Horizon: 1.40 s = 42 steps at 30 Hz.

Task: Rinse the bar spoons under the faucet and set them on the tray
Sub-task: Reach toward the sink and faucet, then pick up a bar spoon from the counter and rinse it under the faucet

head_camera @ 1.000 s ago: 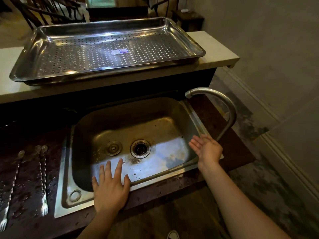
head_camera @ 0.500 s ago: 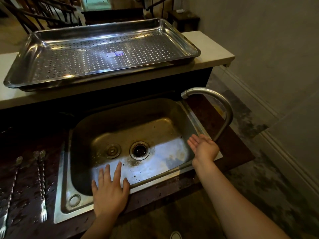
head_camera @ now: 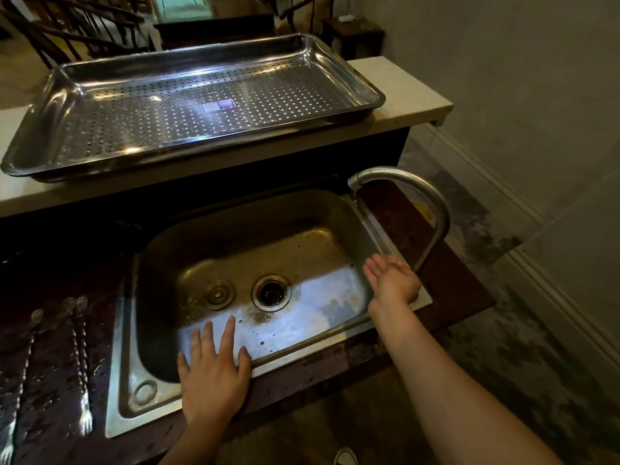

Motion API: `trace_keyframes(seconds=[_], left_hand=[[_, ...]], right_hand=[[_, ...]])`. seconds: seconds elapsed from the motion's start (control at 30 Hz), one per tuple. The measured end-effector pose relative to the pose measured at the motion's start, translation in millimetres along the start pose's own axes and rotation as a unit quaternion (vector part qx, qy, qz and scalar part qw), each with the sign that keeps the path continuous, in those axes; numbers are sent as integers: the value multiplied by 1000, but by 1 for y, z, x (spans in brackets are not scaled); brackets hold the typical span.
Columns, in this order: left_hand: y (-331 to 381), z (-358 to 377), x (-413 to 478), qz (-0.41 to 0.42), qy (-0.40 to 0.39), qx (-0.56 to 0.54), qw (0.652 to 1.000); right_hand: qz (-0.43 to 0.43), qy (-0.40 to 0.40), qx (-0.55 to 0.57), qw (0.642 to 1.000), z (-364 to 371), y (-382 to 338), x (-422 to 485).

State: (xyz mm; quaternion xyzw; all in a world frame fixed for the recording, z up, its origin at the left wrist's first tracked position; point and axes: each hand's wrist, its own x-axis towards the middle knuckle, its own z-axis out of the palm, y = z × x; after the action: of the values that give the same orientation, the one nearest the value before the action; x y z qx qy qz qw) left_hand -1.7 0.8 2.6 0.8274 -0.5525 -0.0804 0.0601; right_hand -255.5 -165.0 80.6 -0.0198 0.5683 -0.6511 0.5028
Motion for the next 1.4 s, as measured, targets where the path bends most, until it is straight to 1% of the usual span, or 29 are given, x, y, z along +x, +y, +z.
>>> trace_keyframes(seconds=[0.27,0.47,0.57,0.63,0.7,0.73,0.77,0.87,1.0,1.17,1.23,1.33,1.4], left_hand=[[-1,1,1,0,6,0,1000],[-3,4,1,-2,14,0,1000],[-3,3,1,-1,13,1,1000],[-2,1,1,-3,5,-1,1000],[-3,-5,-1,1,-4,-13,1000],[-4,-8,-2,5,-7,-20,1000],[-5,-12,-3,12,-5,-27,1000],[-16,-26,-8,32,18,-24,999],[-43,-43,-15,25,48,-13,998],[-88,-62,-37,-18,60,-3,998],[-107,-65,-47,-42,58,3,997],[-132,-70,-56,-83,50,10,995],[-146,-74,-54,-101,66,11,993]], right_hand=[[1,-2,3,1000,1,2,5],[9,-26,-5,1000,-3,1,3],[-27,-53,-51,997,-7,4,-4],[-81,-90,-131,984,-14,14,-16],[-128,-138,-229,955,-20,29,-30],[-145,-167,-279,934,-22,38,-38],[-160,-197,-330,909,-23,47,-46],[-215,-273,-460,817,-20,72,-68],[-291,-355,-527,715,-9,100,-99],[-342,-457,-559,602,1,142,-139],[-353,-480,-565,571,3,161,-153],[-354,-495,-578,544,5,185,-166],[-350,-494,-596,527,3,197,-169]])
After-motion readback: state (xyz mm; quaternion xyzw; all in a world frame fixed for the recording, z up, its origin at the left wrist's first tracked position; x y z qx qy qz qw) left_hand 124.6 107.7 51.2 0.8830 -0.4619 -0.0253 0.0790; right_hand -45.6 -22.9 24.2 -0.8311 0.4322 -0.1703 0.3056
